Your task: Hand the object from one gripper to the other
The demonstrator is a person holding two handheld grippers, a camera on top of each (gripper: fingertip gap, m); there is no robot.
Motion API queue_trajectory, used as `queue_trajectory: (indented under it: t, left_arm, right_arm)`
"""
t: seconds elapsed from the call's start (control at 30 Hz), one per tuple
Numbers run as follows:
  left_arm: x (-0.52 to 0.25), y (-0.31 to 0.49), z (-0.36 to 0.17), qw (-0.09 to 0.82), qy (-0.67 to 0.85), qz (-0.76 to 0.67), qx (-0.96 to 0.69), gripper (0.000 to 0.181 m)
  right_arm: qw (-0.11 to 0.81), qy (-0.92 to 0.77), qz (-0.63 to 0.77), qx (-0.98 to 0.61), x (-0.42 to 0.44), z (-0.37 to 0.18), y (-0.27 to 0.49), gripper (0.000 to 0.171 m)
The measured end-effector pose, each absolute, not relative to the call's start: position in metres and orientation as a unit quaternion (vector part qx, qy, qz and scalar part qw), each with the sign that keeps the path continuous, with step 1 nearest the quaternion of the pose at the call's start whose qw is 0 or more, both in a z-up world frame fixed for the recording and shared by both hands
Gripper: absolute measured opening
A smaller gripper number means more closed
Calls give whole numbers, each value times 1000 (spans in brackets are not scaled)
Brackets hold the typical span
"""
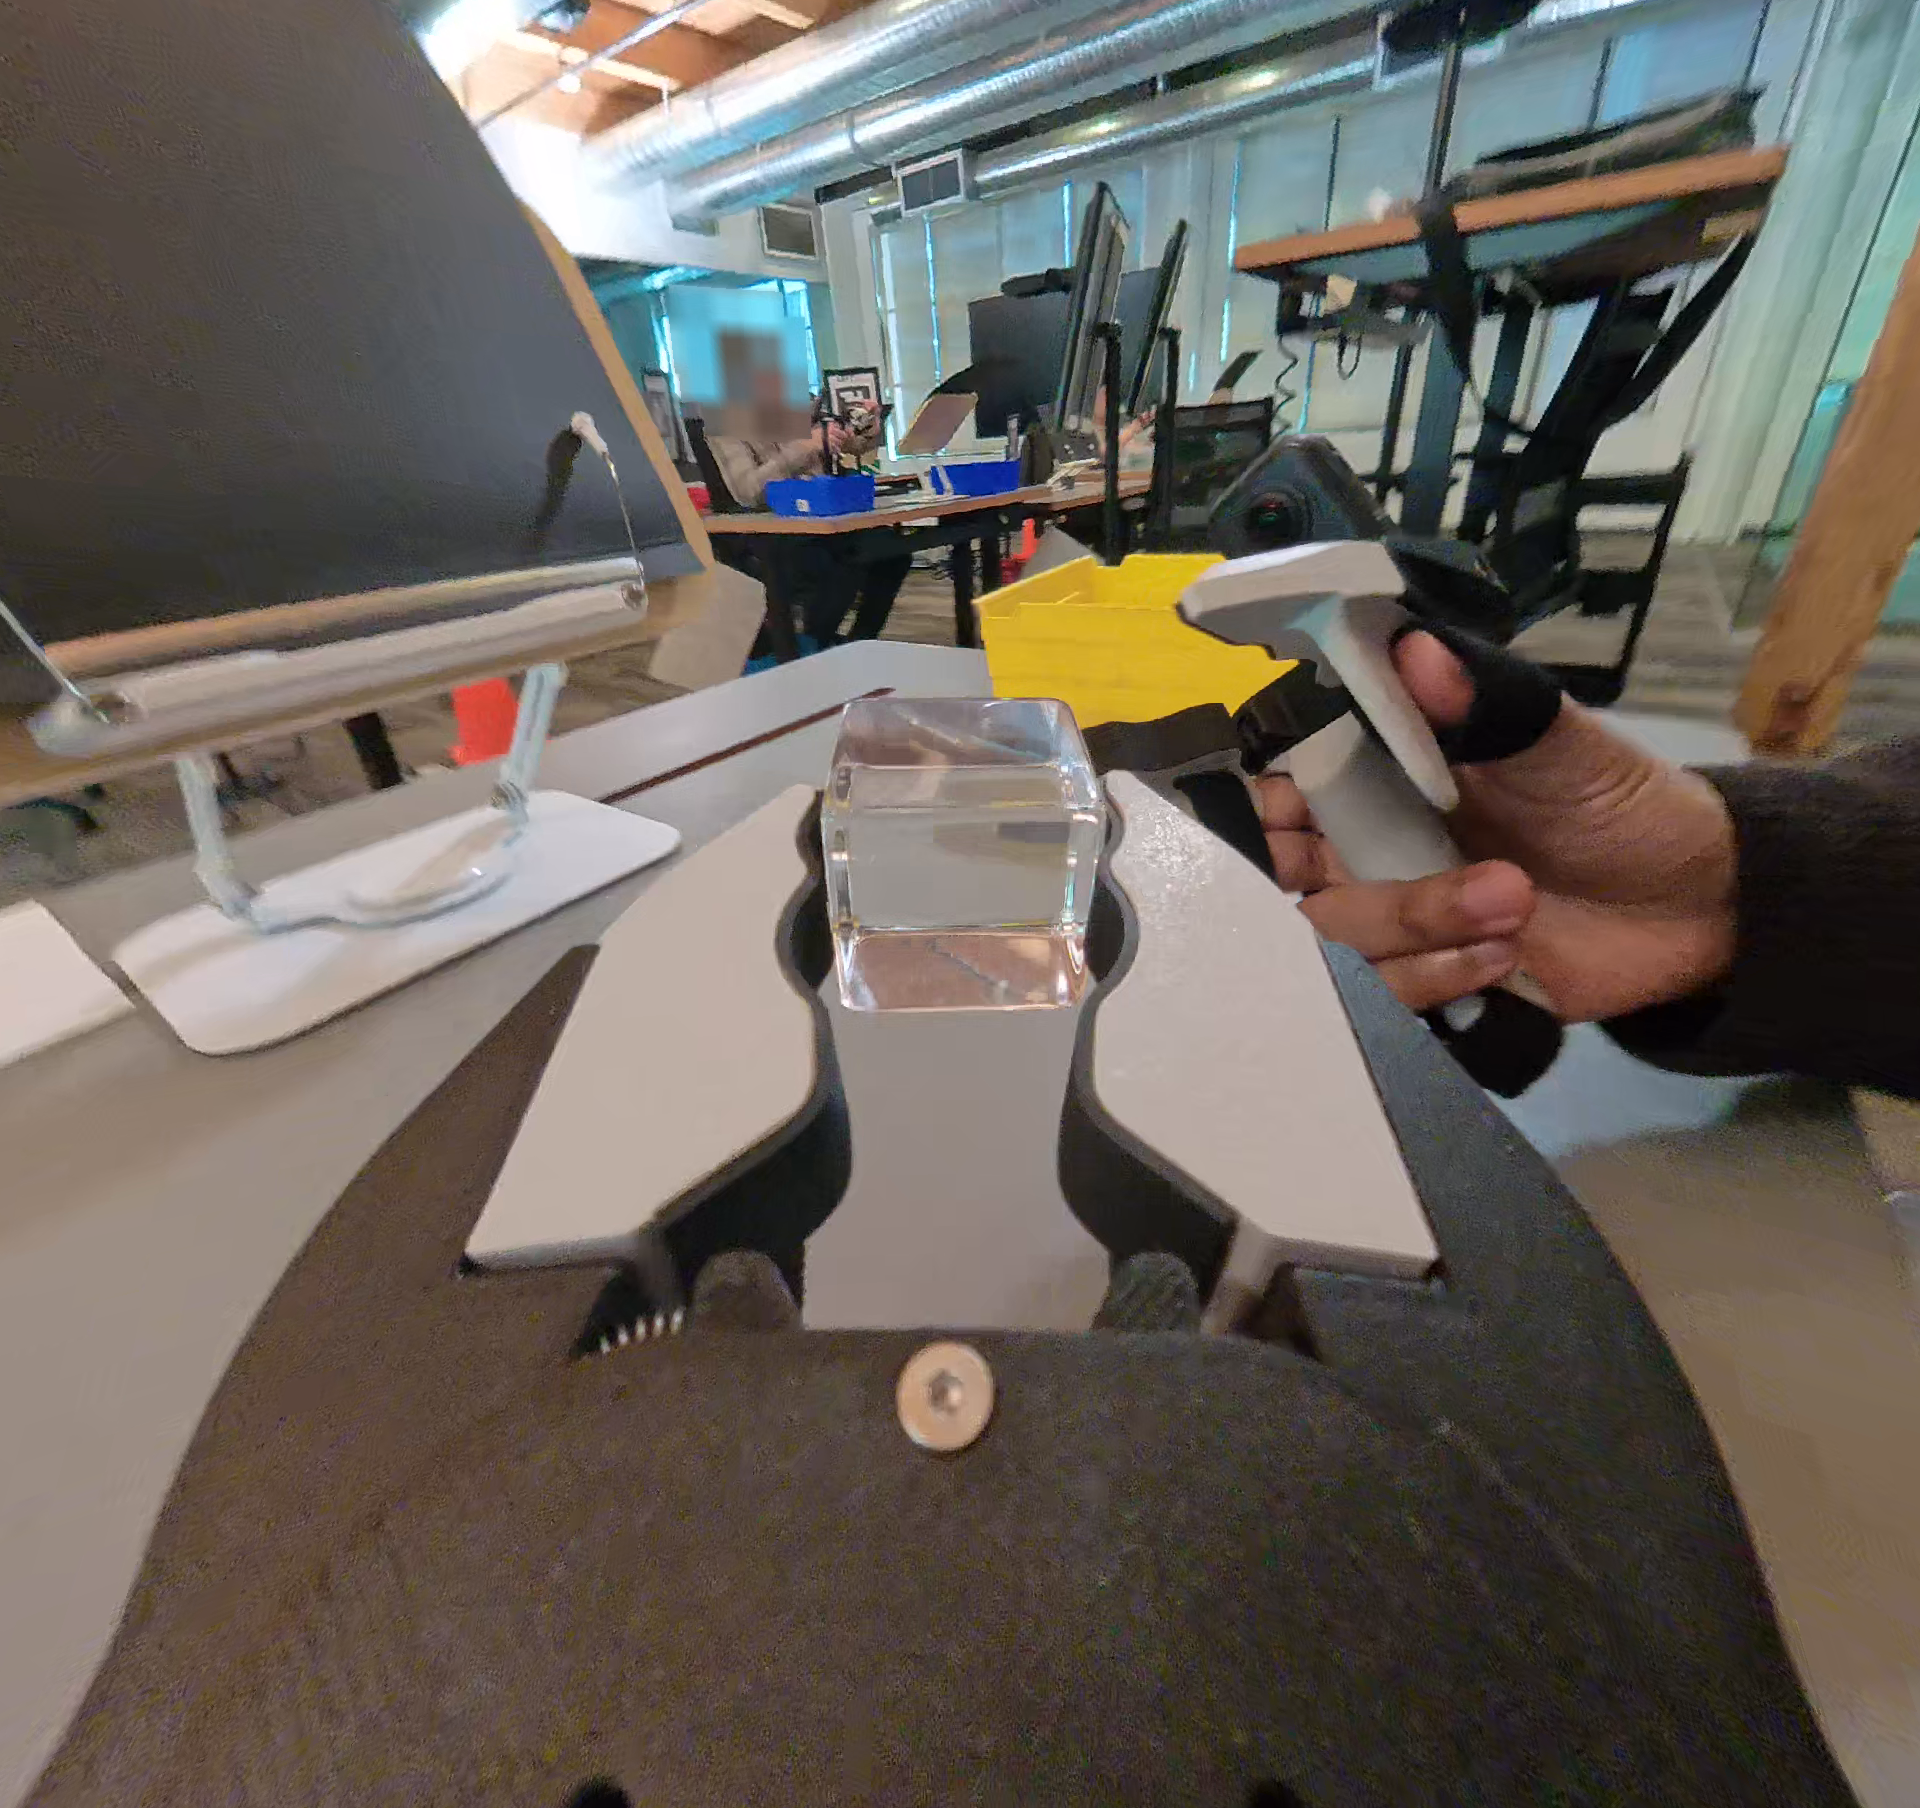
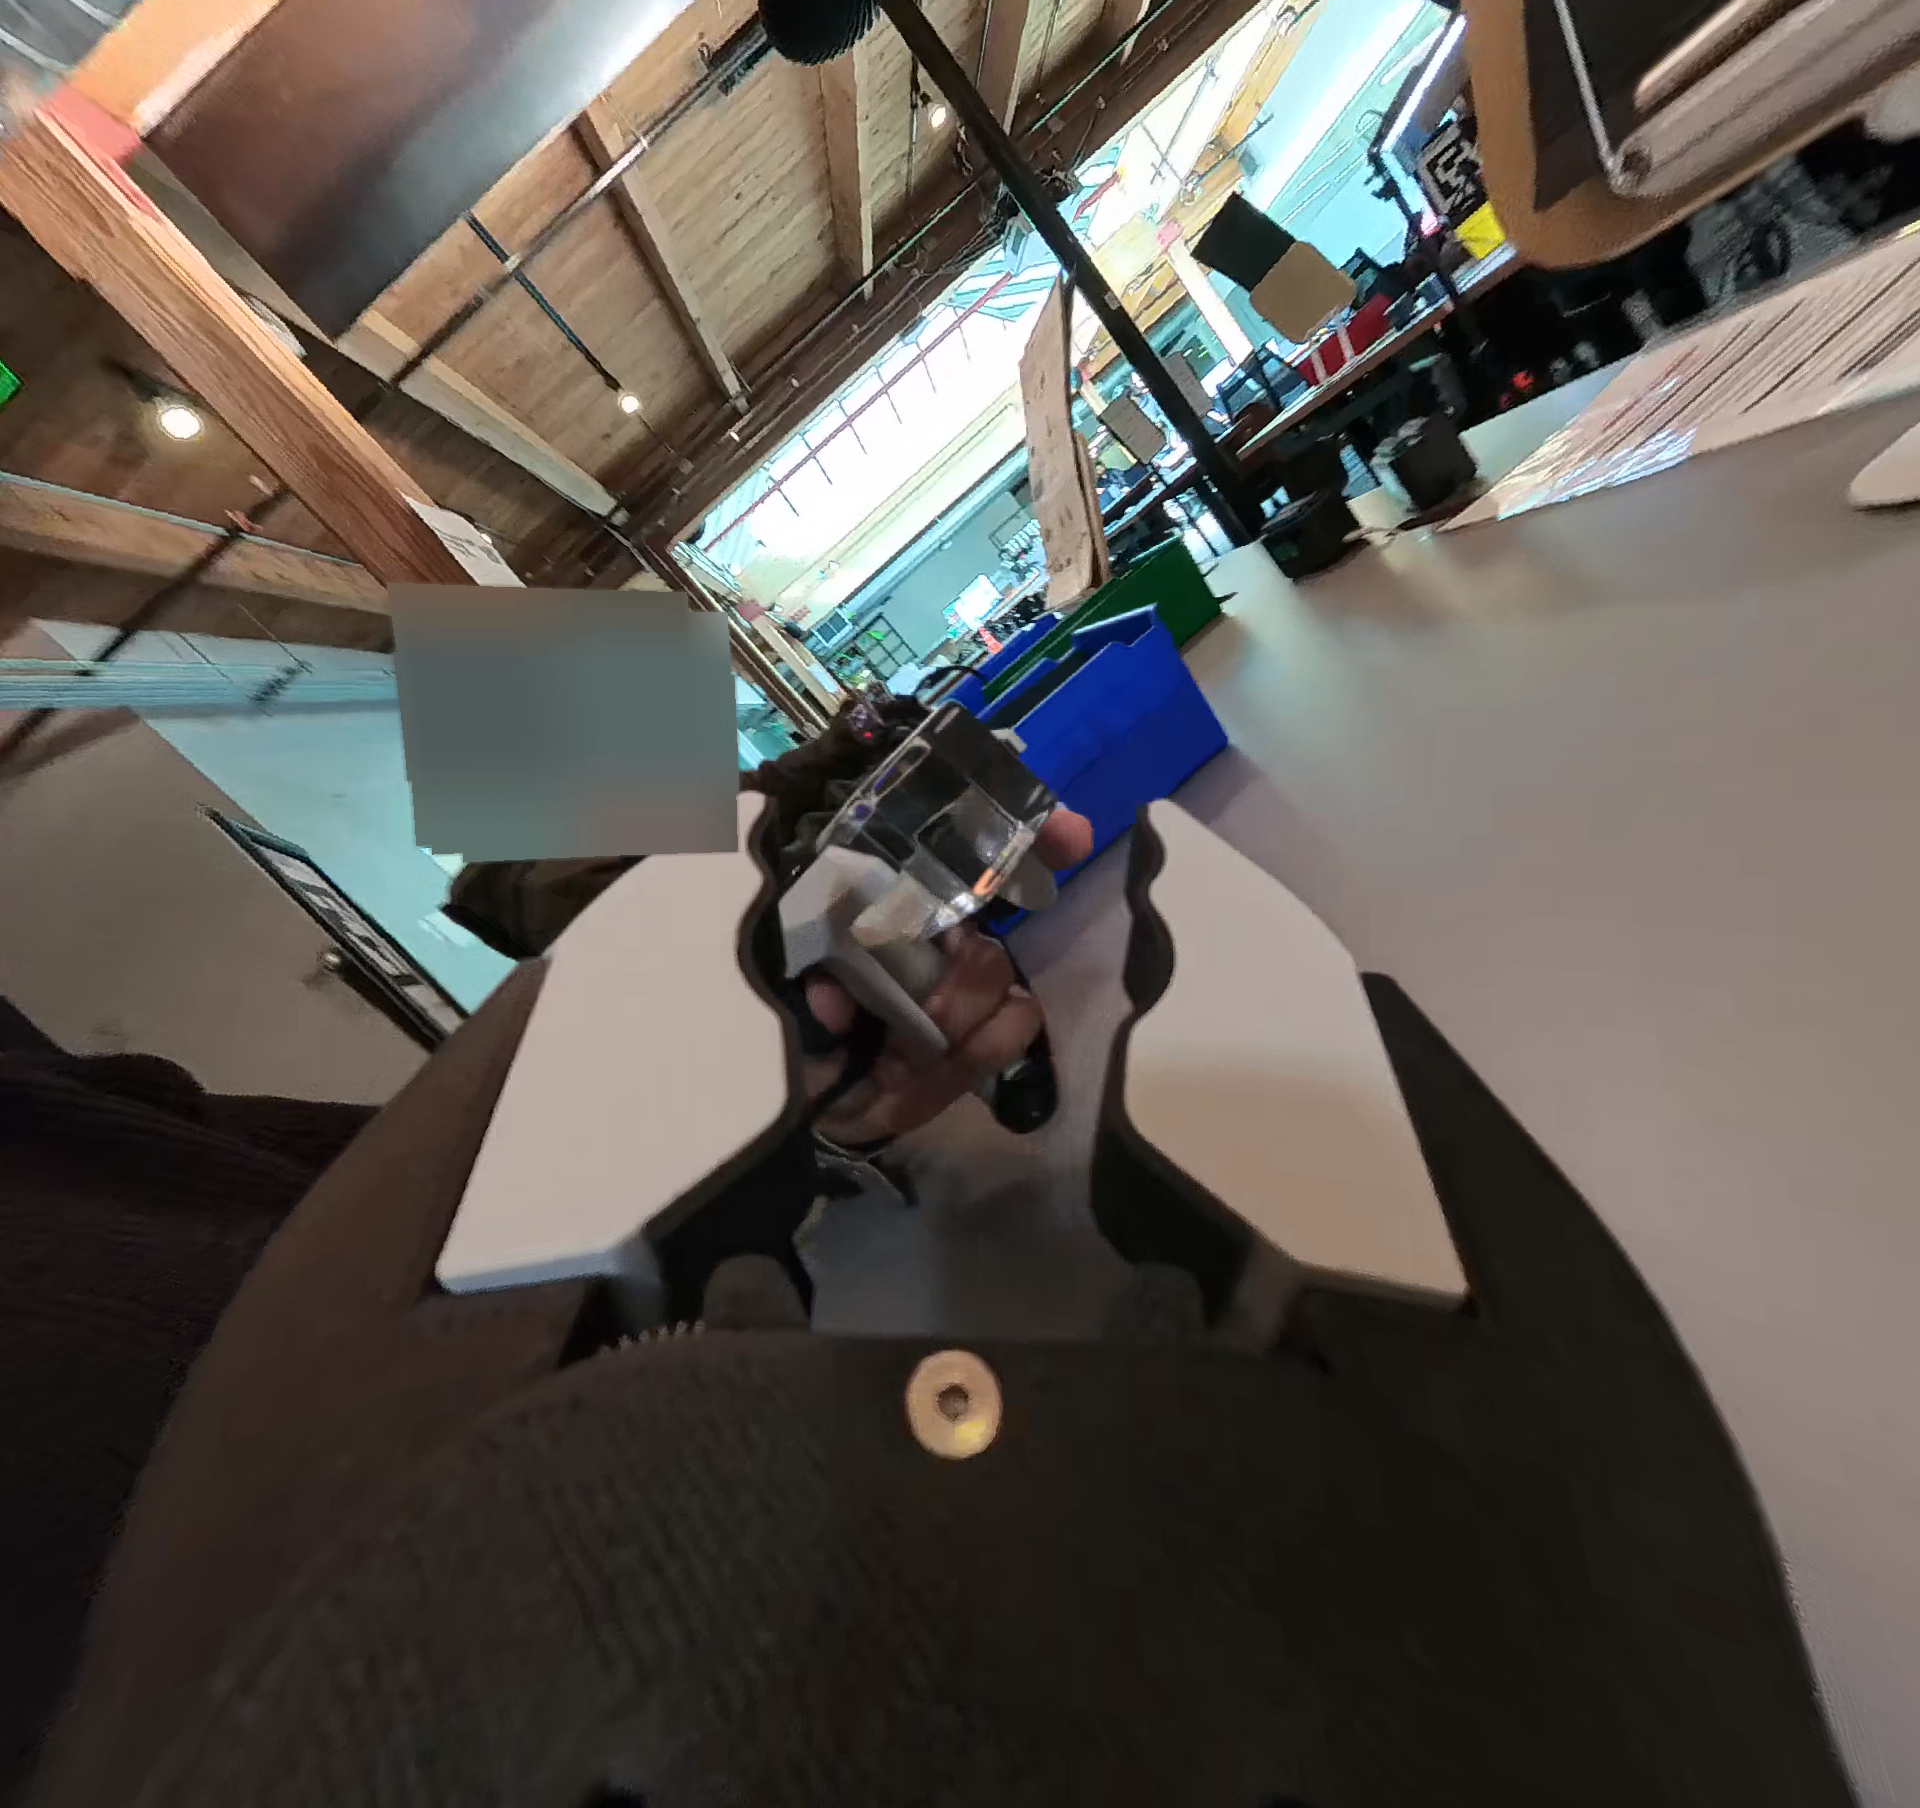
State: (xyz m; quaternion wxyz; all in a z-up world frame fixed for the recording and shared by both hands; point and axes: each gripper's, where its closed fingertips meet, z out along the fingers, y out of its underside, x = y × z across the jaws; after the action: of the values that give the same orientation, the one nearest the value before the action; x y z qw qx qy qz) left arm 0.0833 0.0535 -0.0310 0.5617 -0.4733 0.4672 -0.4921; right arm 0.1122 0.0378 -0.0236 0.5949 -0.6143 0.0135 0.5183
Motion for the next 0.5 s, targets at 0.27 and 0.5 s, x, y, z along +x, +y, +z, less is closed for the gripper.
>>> queue_trajectory:
  t: [0.27, 0.5]
  left_arm:
    - [80, 72, -39, 387, 379, -638, -547, 47]
    - [78, 64, -44, 209, 338, -735, -550, 48]
  right_arm:
    - [657, -81, 387, -642, 113, -24, 40, 88]
    - [666, -183, 299, -658, 93, -32, 35, 88]
